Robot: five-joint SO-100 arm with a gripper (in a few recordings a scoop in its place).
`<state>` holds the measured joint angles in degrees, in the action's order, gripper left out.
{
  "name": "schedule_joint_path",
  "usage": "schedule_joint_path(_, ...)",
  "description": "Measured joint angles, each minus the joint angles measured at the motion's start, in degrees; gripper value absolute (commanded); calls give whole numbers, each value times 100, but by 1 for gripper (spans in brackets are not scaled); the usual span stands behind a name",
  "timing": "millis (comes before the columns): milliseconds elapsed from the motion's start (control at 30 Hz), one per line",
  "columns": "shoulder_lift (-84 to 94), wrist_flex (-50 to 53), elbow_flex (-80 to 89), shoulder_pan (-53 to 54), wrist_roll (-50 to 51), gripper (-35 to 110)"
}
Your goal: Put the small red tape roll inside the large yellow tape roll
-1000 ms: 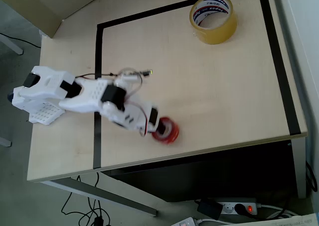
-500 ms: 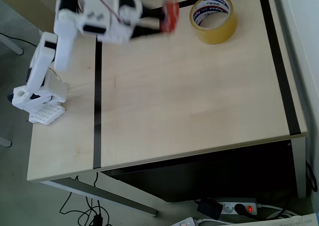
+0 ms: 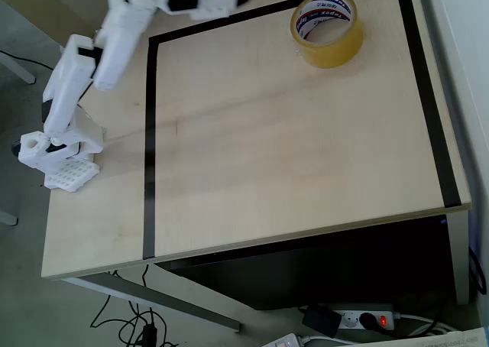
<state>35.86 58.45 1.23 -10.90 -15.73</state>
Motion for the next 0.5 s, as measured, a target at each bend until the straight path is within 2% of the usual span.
schedule_joint_path(500,-1274,-466,53,-26,9,0)
